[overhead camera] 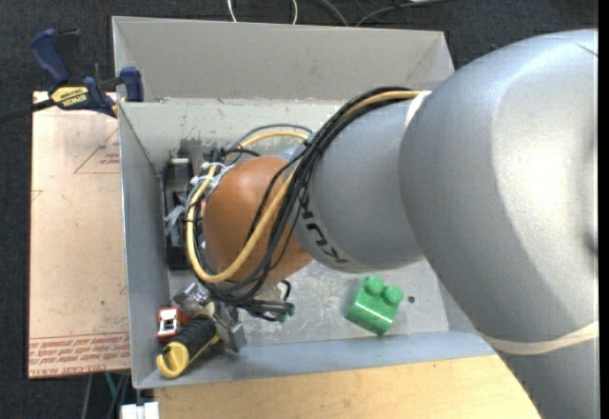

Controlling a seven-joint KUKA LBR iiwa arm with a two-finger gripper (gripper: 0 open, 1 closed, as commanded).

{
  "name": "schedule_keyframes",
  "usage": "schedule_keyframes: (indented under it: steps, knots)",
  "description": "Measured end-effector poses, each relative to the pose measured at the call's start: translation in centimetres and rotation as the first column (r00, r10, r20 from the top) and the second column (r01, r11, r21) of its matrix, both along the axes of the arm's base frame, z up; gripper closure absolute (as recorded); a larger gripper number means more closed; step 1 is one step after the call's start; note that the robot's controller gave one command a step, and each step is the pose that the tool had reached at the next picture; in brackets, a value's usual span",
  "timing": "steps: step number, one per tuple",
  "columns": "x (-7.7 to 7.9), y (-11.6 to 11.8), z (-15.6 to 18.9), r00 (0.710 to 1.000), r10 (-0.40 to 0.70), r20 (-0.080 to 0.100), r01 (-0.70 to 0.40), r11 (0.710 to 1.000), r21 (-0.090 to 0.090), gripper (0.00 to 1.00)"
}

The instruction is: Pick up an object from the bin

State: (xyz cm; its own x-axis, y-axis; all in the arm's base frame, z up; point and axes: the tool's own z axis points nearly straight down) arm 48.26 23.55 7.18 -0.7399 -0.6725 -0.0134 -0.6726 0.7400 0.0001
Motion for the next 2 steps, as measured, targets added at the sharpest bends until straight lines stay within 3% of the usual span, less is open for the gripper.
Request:
schedule_keyframes:
  steps: [1,2]
  knots:
    - [-0.4,-0.2,2.4,1.000,-0.001,-0.014,0.000,1.000,-0.007,1.00]
    - [-0.3,-0.1,6.4,1.000,0.000,-0.007,0.000,1.000,-0.003,1.00]
